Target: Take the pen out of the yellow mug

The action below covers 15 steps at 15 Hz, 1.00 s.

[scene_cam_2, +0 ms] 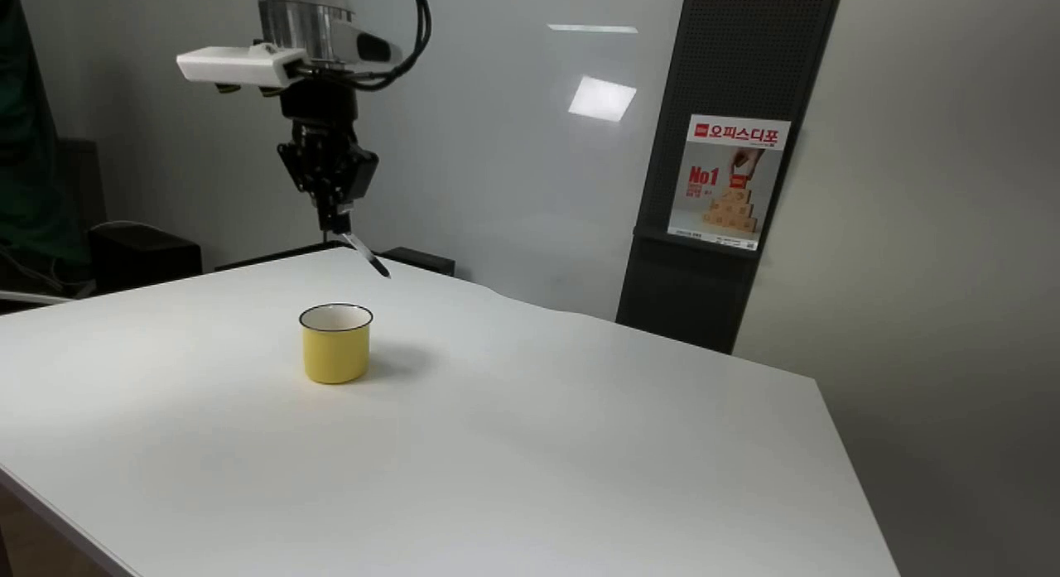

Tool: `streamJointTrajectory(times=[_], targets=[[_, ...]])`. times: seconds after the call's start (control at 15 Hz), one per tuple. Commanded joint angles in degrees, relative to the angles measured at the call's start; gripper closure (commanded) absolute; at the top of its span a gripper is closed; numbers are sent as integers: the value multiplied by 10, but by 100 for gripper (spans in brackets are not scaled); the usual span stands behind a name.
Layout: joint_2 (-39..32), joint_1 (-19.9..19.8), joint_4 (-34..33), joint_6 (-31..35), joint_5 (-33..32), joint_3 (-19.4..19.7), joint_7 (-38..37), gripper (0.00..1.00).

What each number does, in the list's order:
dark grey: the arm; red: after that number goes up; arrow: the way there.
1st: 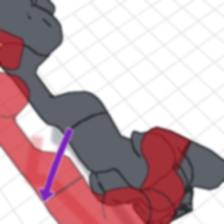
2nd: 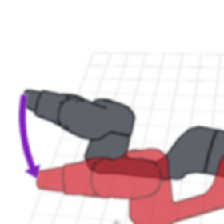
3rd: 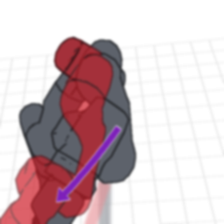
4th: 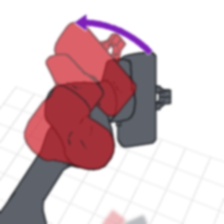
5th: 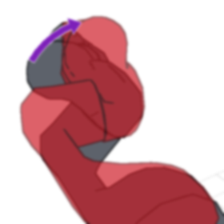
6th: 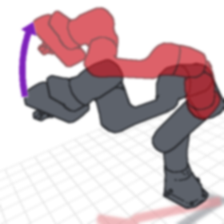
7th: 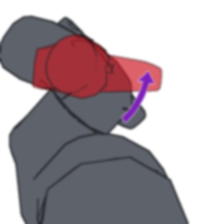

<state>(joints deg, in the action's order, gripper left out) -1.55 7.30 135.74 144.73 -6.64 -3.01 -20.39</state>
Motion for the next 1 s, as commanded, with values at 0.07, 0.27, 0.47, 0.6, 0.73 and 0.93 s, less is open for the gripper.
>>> streamJointTrajectory(times=[0.07, 0.27, 0.47, 0.6, 0.73, 0.93], targets=[[3, -25, 26, 91, -150, 9, -54, 95], [-40, -44, 39, 189, -195, 29, -72, 95], [-101, -76, 59, 307, -107, 21, 12, 95], [-147, -149, 71, 380, 5, -65, 103, 95], [-205, -215, 59, 426, 65, -155, 161, 95], [-268, -348, 37, 431, 22, -274, 180, 95]])
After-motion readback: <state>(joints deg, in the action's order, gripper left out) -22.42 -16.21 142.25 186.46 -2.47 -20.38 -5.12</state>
